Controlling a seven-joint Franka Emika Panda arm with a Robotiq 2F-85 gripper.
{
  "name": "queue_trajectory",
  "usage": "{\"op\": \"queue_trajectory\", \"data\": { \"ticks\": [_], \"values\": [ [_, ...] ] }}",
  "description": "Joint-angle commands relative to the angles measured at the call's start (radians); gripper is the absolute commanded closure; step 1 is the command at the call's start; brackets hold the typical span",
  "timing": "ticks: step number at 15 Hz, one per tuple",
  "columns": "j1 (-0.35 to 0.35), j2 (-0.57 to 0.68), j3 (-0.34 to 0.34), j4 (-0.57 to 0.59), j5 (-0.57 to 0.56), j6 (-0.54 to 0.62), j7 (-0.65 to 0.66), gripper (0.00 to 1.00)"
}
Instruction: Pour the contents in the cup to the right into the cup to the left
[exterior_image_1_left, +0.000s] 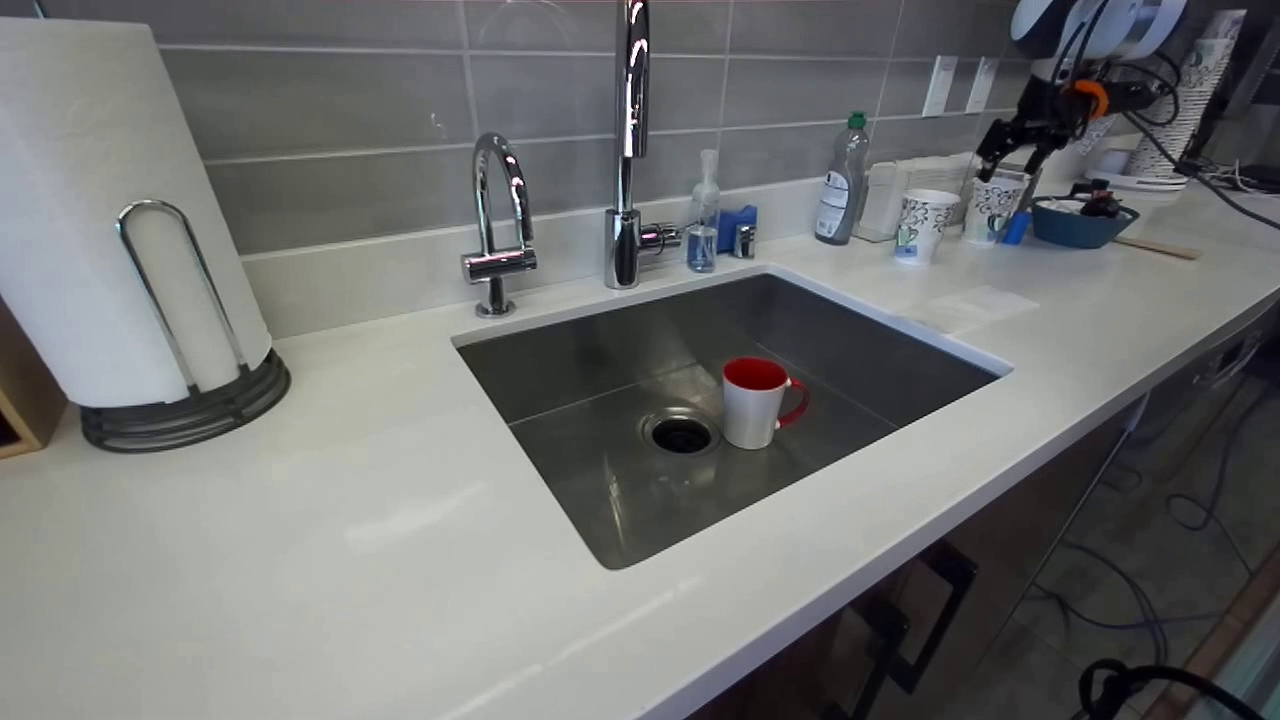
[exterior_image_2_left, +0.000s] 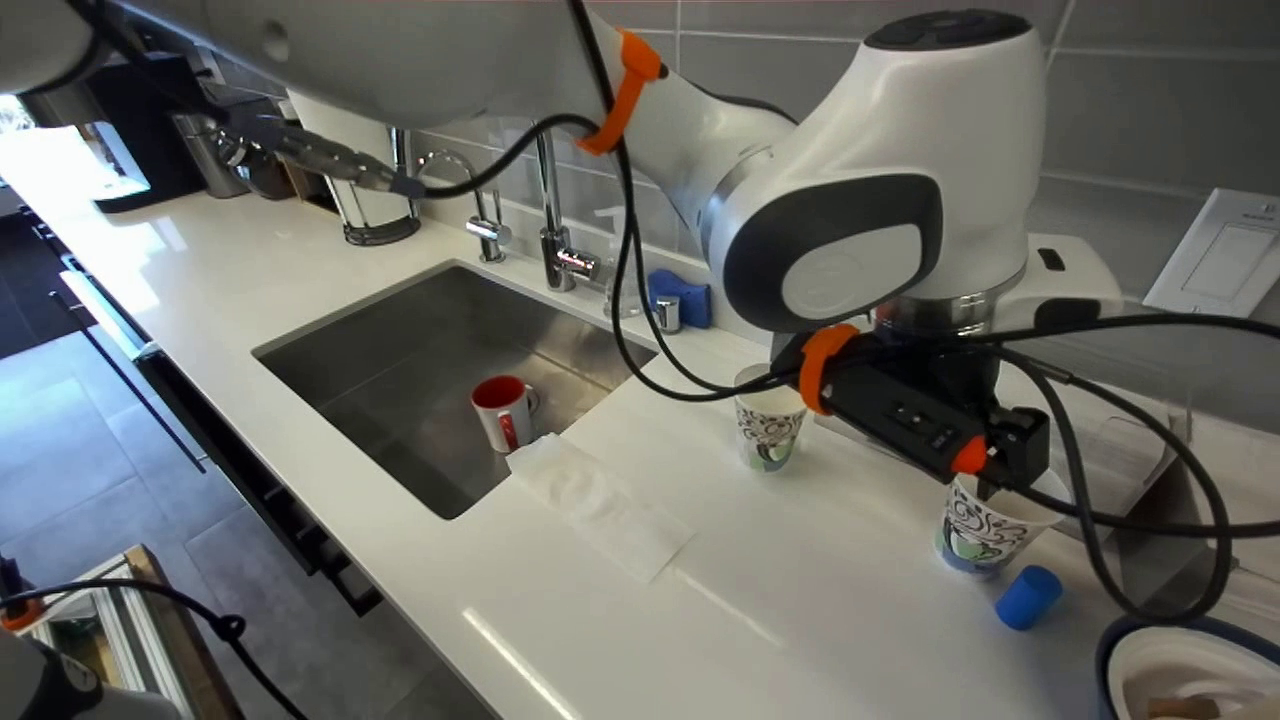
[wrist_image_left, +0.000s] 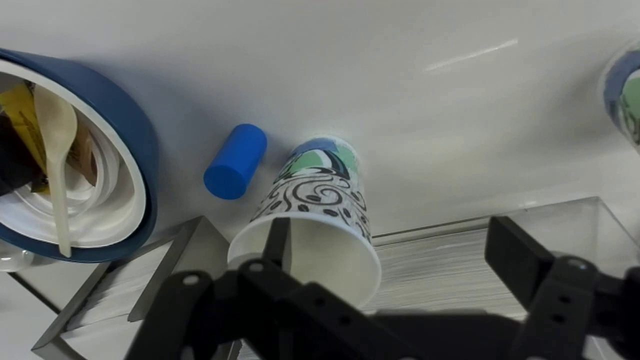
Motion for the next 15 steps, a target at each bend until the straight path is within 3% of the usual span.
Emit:
{"op": "queue_trajectory", "data": {
  "ticks": [1,2,3,4,14,15],
  "values": [
    [-0.064,0.063,0.057,0.090,-0.022,0.010,-0.017,0.00],
    [-0.081,0.072,0.075,0.102,-0.012,0.013,-0.037,0.03],
    [-0.092,0.080,0.086,0.112,-0.010,0.014,-0.048,0.19],
    [-0.100,0.088,0.093,0.121,-0.012,0.011,-0.050,0.27],
    [-0.123,0.131,0.124,0.142,-0.031,0.042,-0.084,0.96],
    [-0.119,0.130,0.120,0.136,-0.039,0.063,-0.085,0.99]
  ]
}}
